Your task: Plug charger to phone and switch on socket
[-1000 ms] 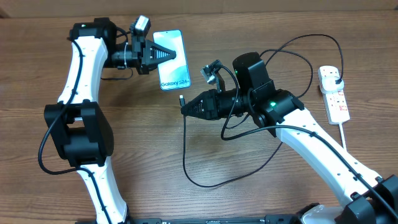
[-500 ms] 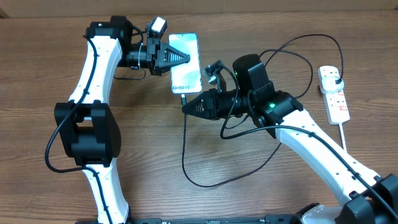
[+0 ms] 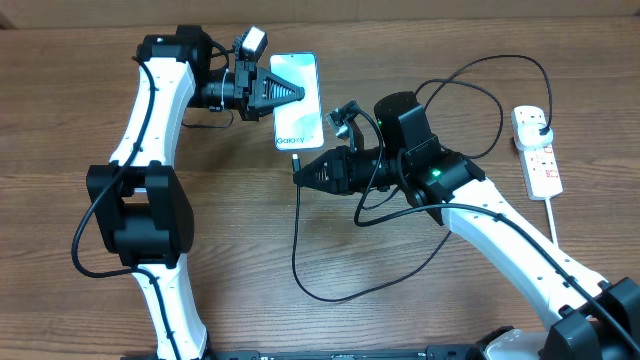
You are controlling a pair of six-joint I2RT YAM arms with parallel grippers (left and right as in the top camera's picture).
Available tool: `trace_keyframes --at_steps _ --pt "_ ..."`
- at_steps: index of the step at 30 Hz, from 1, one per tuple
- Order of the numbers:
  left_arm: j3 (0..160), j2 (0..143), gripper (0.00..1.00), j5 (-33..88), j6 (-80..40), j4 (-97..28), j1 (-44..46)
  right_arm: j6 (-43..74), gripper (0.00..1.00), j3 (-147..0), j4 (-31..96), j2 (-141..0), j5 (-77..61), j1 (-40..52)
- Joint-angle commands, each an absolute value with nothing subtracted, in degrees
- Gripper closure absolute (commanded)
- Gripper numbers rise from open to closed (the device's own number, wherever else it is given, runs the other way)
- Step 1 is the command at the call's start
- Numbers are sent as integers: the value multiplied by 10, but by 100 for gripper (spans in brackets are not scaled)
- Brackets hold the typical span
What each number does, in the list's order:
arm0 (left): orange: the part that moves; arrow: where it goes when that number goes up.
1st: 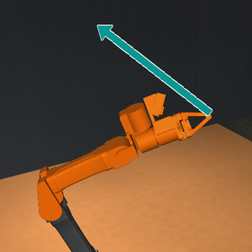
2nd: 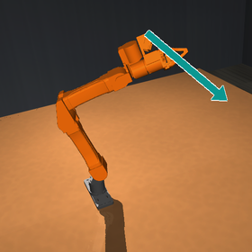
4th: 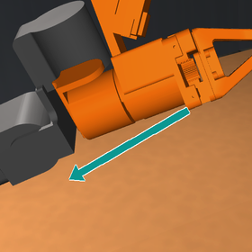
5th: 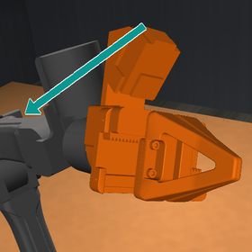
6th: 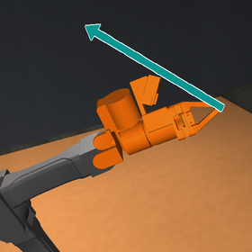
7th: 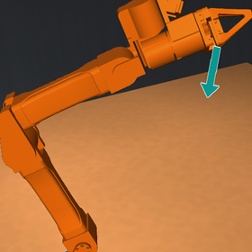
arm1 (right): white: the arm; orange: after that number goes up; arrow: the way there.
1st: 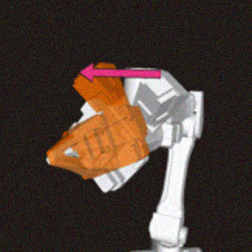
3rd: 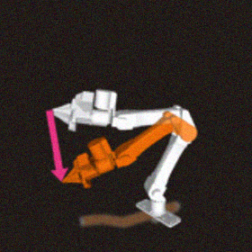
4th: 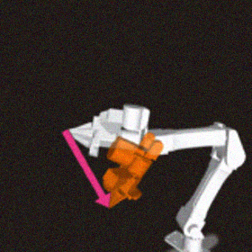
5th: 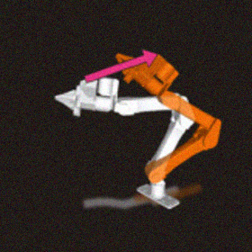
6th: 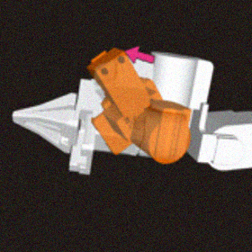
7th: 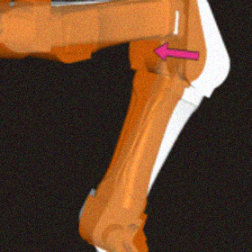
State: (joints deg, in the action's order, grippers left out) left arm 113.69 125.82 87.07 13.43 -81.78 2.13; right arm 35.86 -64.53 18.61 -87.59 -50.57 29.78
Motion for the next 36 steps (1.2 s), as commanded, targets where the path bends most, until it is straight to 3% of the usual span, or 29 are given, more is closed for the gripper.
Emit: trace_keyframes --at_steps 1,36 --pt "1148 1253 96 906 126 -818 18 358 96 -644 180 -868 -505 295" --pt "1148 1253 96 904 127 -804 24 355 96 -644 178 -868 -496 271"
